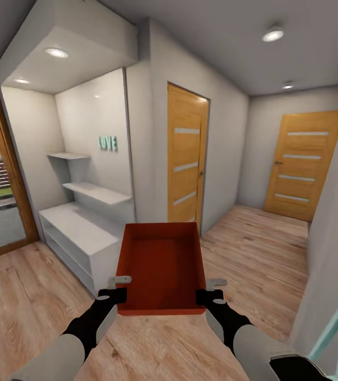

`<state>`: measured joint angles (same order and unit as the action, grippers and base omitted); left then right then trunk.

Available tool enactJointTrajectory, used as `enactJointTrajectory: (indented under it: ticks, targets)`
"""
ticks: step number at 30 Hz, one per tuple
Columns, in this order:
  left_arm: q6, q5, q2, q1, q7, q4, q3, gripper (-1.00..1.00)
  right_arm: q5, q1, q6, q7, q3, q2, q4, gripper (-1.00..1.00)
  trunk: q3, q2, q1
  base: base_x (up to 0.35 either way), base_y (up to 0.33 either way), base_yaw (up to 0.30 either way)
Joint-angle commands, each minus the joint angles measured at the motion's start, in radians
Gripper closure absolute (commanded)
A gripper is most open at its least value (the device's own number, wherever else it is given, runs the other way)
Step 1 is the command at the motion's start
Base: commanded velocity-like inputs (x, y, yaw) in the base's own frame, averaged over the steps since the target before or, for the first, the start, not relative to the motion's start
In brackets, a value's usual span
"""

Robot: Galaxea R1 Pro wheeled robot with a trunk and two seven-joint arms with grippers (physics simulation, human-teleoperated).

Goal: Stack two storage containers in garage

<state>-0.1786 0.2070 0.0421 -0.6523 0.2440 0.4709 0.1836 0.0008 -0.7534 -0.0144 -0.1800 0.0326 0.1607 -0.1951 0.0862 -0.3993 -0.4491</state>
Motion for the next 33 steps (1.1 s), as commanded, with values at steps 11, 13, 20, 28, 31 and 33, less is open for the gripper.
enactJointTrajectory:
  ticks: [11,13,20,28,31,33]
  targets:
    - [-0.007,0.006,-0.002,0.0,0.066,0.0,-0.082,1.0,0.015,-0.001,-0.052,-0.029,-0.034,-0.043,-0.003,1.0,0.0,-0.001,-0.001,0.323,0.0,-0.213]
    - [-0.007,0.006,-0.002,0.0,0.066,0.0,-0.082,1.0,0.015,-0.001,-0.052,-0.03,-0.034,-0.043,-0.003,1.0,0.0,-0.001,-0.001,0.323,0.0,-0.241]
    - [-0.007,0.006,-0.002,0.0,0.066,0.0,-0.082,1.0,0.015,0.0,-0.053,-0.03,-0.034,-0.043,-0.003,1.0,0.0,-0.001,-0.001,0.323,0.0,-0.241]
    - [-0.007,0.006,-0.002,0.0,0.066,0.0,-0.082,1.0,0.015,0.0,-0.053,-0.03,-0.034,-0.043,-0.003,1.0,0.0,-0.001,-0.001,0.323,0.0,-0.241]
    - [-0.007,0.006,-0.002,0.0,0.066,0.0,-0.082,1.0,0.015,-0.001,-0.053,-0.03,-0.034,-0.042,-0.003,1.0,0.0,-0.001,-0.001,0.323,0.0,-0.241]
    - [-0.007,0.006,-0.002,0.0,0.066,0.0,-0.082,1.0,0.015,-0.001,-0.053,-0.03,-0.034,-0.042,-0.003,1.0,0.0,-0.001,-0.001,0.323,0.0,-0.241]
